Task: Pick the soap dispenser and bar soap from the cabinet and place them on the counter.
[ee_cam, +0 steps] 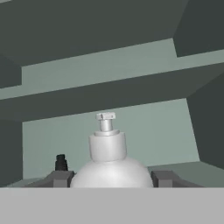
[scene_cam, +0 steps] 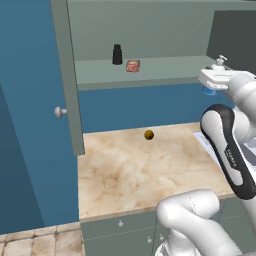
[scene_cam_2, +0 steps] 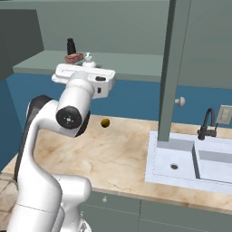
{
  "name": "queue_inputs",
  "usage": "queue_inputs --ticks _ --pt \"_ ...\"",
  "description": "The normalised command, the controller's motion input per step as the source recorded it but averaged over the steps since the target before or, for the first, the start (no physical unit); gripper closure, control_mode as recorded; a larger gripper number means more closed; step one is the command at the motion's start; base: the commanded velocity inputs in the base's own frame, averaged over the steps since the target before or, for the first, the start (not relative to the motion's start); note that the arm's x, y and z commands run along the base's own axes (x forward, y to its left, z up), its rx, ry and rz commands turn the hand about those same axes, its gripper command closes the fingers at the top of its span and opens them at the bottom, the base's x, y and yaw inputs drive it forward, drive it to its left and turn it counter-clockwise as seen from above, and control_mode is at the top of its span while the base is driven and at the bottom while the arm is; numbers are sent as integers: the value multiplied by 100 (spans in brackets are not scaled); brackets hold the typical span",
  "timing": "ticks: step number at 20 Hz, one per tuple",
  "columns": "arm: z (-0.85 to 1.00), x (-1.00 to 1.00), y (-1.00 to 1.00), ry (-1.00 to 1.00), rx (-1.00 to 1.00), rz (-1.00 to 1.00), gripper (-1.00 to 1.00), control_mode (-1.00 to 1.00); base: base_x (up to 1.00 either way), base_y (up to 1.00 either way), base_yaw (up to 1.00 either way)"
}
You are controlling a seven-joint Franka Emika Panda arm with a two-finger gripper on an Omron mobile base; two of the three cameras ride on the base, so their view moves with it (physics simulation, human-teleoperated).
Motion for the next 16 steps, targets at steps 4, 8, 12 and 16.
queue_inputs --ticks 4,8,12,16 --pt "-25 -55 1 7 0 2 100 -100 0 0 0" --pt "-41 -41 1 9 -1 3 100 -100 0 0 0" --pt "-52 -9 12 5 -1 3 100 -100 0 0 0" --pt "-45 7 20 0 3 1 100 -100 0 0 0"
